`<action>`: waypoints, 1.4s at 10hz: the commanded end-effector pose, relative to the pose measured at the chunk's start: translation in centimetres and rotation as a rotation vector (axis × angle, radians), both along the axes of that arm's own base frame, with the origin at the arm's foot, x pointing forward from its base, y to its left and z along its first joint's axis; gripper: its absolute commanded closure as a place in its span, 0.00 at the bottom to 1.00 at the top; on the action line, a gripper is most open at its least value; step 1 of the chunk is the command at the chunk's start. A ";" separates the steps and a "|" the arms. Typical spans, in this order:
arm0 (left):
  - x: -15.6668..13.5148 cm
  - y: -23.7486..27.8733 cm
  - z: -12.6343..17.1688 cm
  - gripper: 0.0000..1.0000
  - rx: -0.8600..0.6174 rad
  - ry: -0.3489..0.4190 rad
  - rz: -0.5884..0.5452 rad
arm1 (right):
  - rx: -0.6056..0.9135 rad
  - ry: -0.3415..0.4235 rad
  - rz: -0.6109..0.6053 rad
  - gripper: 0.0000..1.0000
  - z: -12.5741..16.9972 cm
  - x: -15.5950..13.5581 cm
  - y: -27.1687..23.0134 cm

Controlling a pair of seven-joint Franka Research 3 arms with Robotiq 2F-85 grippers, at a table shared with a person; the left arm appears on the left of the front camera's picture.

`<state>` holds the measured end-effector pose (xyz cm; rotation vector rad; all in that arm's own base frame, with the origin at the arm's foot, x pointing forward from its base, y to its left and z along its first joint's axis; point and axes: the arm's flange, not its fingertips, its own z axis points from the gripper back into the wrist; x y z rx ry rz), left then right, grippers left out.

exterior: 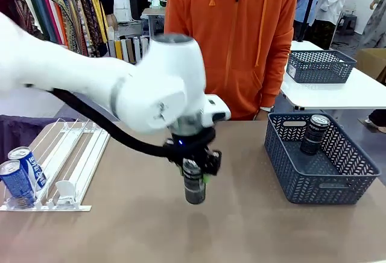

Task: Retrieve and store the cans from the dispenser.
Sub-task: Pick up the last remaining can from one row of the Automatic Can Dispenser and place it in the middle of the table.

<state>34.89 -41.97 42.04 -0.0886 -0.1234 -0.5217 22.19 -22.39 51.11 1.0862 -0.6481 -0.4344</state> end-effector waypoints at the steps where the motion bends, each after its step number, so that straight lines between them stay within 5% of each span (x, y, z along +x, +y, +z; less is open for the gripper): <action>1: 0.7 -1.4 0.1 1.00 0.063 -0.089 -0.004 | 0.011 -0.044 0.003 0.00 0.1 0.2 0.0; 4: 0.7 -1.6 -2.7 1.00 0.046 -0.070 -0.016 | 0.011 -0.044 0.003 0.00 0.1 0.2 0.0; 8: 1.2 -1.3 -2.7 1.00 0.046 -0.065 0.002 | 0.011 -0.044 0.003 0.00 0.1 0.2 0.0; 9: 1.2 -1.1 -2.7 0.57 0.044 -0.071 0.007 | 0.011 -0.044 0.003 0.00 0.1 0.2 0.0; 10: 1.3 -1.1 -2.5 0.00 0.033 -0.066 0.009 | 0.011 -0.044 0.003 0.00 0.1 0.2 0.0; 12: 1.4 -0.6 -1.7 0.00 0.022 -0.080 0.020 | 0.011 -0.044 0.003 0.00 0.1 0.2 0.0; 14: 0.7 1.7 3.3 0.00 -0.059 -0.144 0.024 | 0.011 -0.044 0.003 0.00 0.1 0.2 0.0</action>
